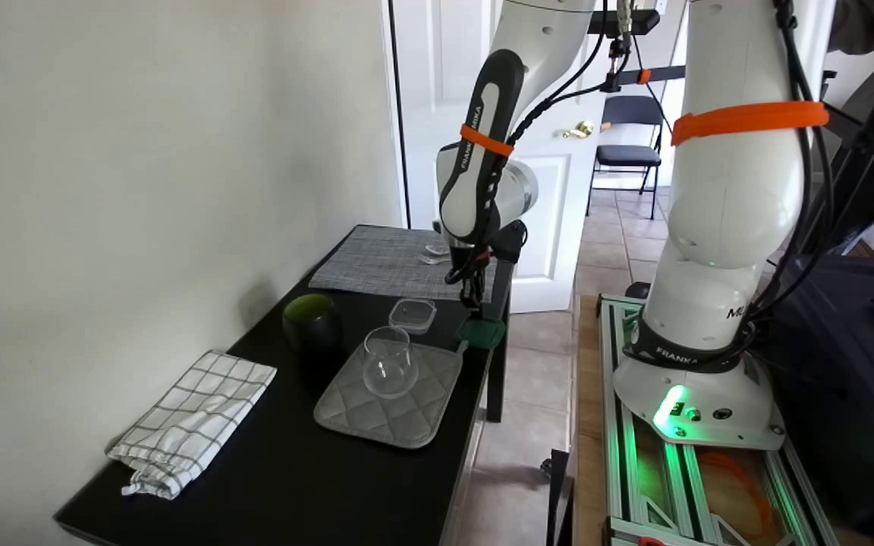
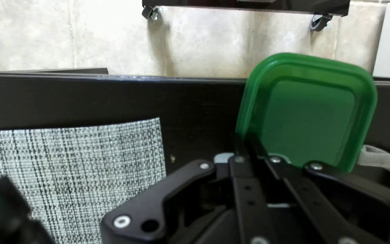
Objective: Put the green lid on the clear container.
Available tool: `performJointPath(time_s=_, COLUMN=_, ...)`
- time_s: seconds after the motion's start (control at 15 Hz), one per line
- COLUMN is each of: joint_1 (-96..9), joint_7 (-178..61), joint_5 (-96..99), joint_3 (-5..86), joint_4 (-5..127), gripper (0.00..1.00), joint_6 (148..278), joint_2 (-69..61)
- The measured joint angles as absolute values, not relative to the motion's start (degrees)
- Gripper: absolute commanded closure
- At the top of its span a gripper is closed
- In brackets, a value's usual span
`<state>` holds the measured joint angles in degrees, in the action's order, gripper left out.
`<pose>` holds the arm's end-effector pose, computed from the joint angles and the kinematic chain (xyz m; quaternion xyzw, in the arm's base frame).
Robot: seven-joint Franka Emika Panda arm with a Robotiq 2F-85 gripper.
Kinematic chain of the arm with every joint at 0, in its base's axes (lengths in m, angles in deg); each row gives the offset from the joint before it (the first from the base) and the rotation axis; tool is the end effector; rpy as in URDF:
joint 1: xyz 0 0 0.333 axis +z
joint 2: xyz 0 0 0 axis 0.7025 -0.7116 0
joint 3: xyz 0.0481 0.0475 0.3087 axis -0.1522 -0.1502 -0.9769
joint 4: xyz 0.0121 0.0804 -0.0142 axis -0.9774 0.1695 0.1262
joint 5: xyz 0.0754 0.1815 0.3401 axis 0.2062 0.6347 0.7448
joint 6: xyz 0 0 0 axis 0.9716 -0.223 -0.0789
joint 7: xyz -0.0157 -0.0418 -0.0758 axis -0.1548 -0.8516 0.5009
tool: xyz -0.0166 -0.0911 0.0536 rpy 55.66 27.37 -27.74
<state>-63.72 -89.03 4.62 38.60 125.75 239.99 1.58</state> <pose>0.3504 -0.1399 0.1540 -0.9979 -0.0339 0.0518 0.0197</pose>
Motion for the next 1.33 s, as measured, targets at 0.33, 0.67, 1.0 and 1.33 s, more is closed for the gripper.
performJointPath(time_s=0.33, joint_1=-59.7, joint_7=-85.0, joint_5=-3.8, joint_3=43.0, joint_4=125.8, gripper=0.99, joint_6=237.0, joint_2=2.1)
performJointPath(time_s=0.67, joint_1=-57.8, joint_7=-81.9, joint_5=-6.8, joint_3=45.2, joint_4=125.7, gripper=0.99, joint_6=236.8, joint_2=2.2)
performJointPath(time_s=1.0, joint_1=-57.8, joint_7=-82.1, joint_5=-5.3, joint_3=45.1, joint_4=125.7, gripper=0.99, joint_6=236.8, joint_2=3.0)
performJointPath(time_s=1.33, joint_1=-57.8, joint_7=-84.6, joint_5=-1.1, joint_3=44.6, joint_4=125.7, gripper=0.99, joint_6=236.8, joint_2=5.8)
